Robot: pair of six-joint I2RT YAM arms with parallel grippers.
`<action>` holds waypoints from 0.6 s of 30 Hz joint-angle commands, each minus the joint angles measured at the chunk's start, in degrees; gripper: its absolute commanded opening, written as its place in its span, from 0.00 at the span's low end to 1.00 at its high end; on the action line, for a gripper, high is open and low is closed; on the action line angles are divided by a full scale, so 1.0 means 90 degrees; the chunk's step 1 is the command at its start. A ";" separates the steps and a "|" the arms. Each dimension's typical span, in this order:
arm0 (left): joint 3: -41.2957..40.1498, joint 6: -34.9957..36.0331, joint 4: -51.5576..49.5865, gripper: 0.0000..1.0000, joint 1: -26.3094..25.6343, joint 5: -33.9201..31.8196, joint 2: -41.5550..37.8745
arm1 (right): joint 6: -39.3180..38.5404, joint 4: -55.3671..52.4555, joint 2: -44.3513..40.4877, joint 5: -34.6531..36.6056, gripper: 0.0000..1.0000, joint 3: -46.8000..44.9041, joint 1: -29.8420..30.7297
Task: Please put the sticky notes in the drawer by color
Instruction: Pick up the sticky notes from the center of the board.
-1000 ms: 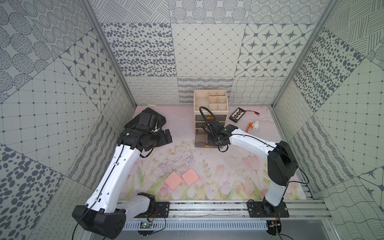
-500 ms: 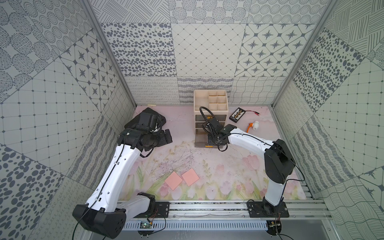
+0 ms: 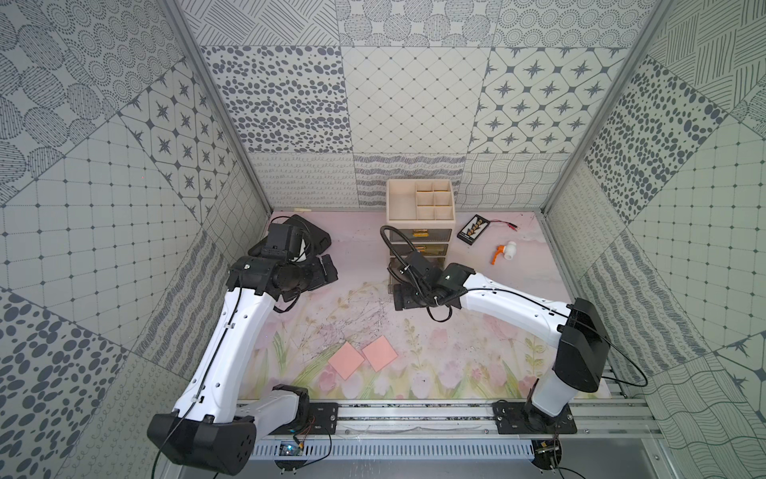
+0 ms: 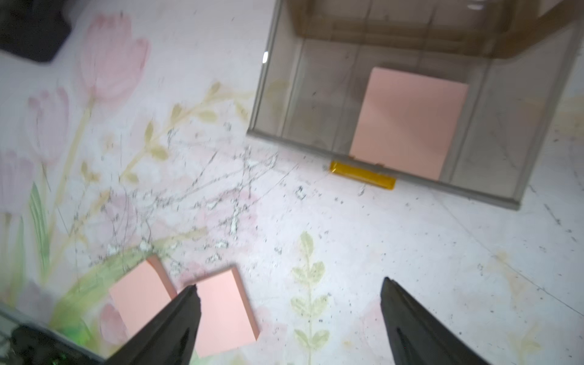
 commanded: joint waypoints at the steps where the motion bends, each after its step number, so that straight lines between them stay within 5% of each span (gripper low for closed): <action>1: 0.0051 0.0165 -0.0199 1.00 0.0863 0.1583 -0.0044 | -0.0138 -0.0083 0.0062 -0.0344 0.98 -0.0365 0.0386; 5: -0.0033 -0.0240 -0.0253 1.00 0.1290 0.1809 -0.0220 | -0.0470 0.0042 0.0378 -0.0709 0.99 -0.0428 0.0958; 10: -0.0131 -0.0645 -0.0258 1.00 0.1738 0.1885 -0.0696 | -0.1090 -0.0051 0.0921 -0.0240 0.99 -0.0078 0.1697; 18: -0.0083 -0.0705 -0.0358 1.00 0.1845 0.2059 -0.0809 | -0.1543 0.0033 0.1612 -0.0247 0.99 0.0236 0.1815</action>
